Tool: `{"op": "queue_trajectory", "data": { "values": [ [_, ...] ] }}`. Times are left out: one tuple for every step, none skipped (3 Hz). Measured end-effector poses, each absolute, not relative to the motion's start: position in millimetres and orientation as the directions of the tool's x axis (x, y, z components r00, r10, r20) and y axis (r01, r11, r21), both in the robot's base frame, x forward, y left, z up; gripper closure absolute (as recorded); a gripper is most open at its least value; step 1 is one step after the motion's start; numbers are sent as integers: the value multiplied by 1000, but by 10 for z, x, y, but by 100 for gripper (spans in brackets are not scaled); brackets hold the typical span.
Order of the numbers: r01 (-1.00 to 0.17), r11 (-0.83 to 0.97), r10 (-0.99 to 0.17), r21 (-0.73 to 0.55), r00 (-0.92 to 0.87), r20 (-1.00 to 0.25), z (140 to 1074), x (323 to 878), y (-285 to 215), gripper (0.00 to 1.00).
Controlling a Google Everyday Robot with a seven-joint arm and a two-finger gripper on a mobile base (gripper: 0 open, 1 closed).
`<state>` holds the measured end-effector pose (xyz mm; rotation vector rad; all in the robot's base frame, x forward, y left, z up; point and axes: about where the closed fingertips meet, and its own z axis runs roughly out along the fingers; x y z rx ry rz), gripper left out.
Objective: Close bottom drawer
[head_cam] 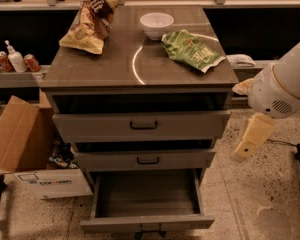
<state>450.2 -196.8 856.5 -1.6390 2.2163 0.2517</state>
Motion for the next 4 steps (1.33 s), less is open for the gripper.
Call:
{"op": "queue_trajectory", "data": {
  "values": [
    [-950, 308, -892, -46, -271, -362, 8224, 4477, -1897, 0],
    [-947, 312, -877, 73, -316, -361, 7654, 4234, -1674, 0],
    [-937, 303, -863, 175, -348, -365, 7338, 3969, -1393, 0],
    [-905, 317, -848, 283, -404, -343, 6431, 3682, -1469, 0]
  ]
}}
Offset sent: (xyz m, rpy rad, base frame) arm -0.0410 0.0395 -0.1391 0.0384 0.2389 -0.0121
